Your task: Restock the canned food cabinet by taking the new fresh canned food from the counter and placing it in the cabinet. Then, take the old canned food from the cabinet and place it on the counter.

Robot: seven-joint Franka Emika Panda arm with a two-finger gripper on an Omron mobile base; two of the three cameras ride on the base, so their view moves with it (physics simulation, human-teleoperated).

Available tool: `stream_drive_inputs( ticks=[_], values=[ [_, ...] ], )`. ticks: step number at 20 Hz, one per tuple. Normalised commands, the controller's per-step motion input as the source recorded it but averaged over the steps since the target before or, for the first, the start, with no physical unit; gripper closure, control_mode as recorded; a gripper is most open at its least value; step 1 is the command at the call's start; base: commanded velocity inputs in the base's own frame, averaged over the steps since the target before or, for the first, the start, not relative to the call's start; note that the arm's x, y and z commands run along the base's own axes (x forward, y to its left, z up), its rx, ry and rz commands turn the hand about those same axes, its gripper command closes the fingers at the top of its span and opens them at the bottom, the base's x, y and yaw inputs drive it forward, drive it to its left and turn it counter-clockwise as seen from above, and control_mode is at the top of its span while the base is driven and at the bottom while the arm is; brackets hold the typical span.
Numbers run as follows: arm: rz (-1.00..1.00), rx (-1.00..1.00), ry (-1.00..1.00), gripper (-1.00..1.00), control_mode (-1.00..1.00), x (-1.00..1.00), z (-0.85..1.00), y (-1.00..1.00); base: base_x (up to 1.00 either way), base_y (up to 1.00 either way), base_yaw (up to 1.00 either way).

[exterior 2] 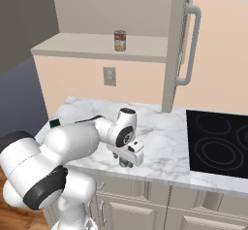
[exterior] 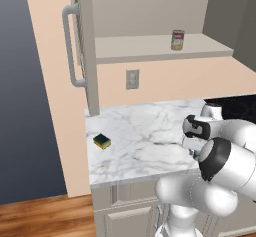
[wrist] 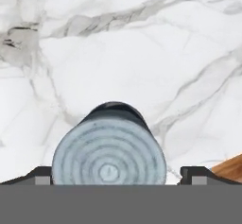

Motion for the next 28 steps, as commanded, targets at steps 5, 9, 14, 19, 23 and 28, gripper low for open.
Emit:
stream_drive_inputs(
  ticks=[5, 9, 14, 19, 23, 28],
  values=[
    [0.00, 0.00, -0.01, -1.00, -1.00, 0.16, -0.14, 0.00, 0.00, 0.00, 0.00],
    [0.00, 0.00, -0.02, 1.00, -1.00, 0.03, -0.01, 0.00, 0.00, 0.00, 0.00],
    [0.01, 0.00, -0.04, 1.00, -1.00, -0.07, 0.04, 0.00, 0.00, 0.00, 0.00],
    [0.07, 0.00, -0.40, 1.00, -1.00, -0.52, 0.65, 0.07, 0.00, 0.00, 0.00],
    [0.15, 0.00, -0.62, 1.00, -1.00, -0.68, 0.97, 0.32, 0.00, 0.00, 0.00],
    [0.17, 0.00, -0.65, 1.00, -1.00, -0.49, 1.00, 0.61, 0.00, 0.00, 0.00]
  ],
)
